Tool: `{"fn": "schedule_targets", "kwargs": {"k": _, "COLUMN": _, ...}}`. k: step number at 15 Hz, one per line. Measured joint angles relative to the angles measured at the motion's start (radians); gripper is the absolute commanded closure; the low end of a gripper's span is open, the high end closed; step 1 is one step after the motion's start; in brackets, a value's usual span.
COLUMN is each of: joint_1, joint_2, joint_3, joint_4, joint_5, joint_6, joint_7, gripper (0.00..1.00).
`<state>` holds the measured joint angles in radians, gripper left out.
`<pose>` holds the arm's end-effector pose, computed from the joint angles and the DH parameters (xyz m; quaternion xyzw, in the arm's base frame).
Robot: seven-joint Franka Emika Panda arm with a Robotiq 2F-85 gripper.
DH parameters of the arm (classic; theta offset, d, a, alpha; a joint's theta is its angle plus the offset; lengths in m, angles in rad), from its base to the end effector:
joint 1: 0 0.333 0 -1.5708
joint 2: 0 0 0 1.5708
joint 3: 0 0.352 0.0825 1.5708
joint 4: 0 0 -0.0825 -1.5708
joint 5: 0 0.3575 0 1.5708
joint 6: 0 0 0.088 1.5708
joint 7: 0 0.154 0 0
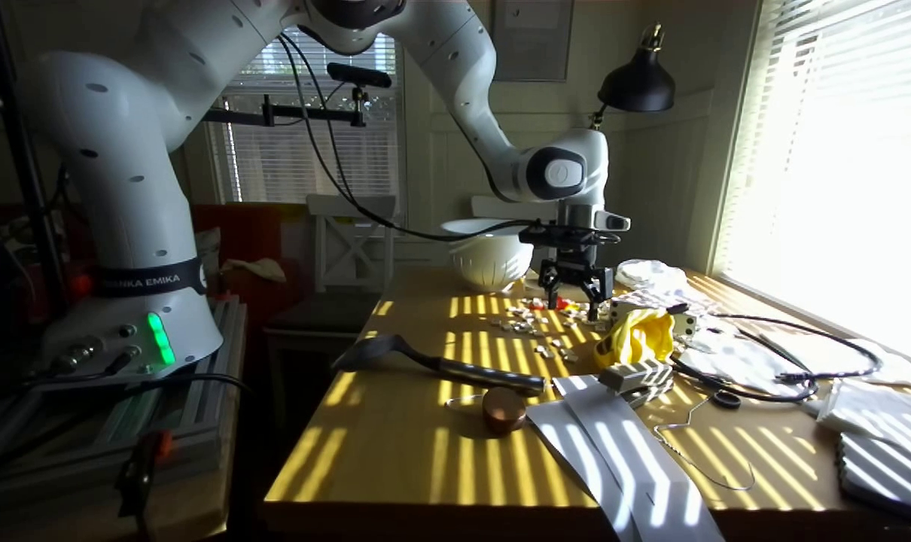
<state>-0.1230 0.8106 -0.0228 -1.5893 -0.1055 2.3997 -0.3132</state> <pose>0.6947 -0.1041 0.1542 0.9911 0.1257 -0.0102 0.0427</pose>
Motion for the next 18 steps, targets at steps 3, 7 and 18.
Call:
{"fn": "schedule_targets", "kwargs": {"k": 3, "joint_1": -0.008, "joint_2": 0.011, "joint_3": 0.012, "joint_4": -0.002, "joint_5": 0.0, "joint_6": 0.034, "joint_7": -0.042, "gripper": 0.0}}
{"fn": "schedule_targets", "kwargs": {"k": 7, "joint_1": -0.028, "joint_2": 0.02, "joint_3": 0.04, "joint_4": -0.01, "joint_5": 0.002, "joint_6": 0.085, "joint_7": -0.093, "gripper": 0.0}}
{"fn": "schedule_targets", "kwargs": {"k": 18, "joint_1": -0.084, "joint_2": -0.01, "joint_3": 0.096, "joint_4": -0.158, "joint_5": 0.021, "joint_6": 0.346, "joint_7": -0.069, "gripper": 0.0}}
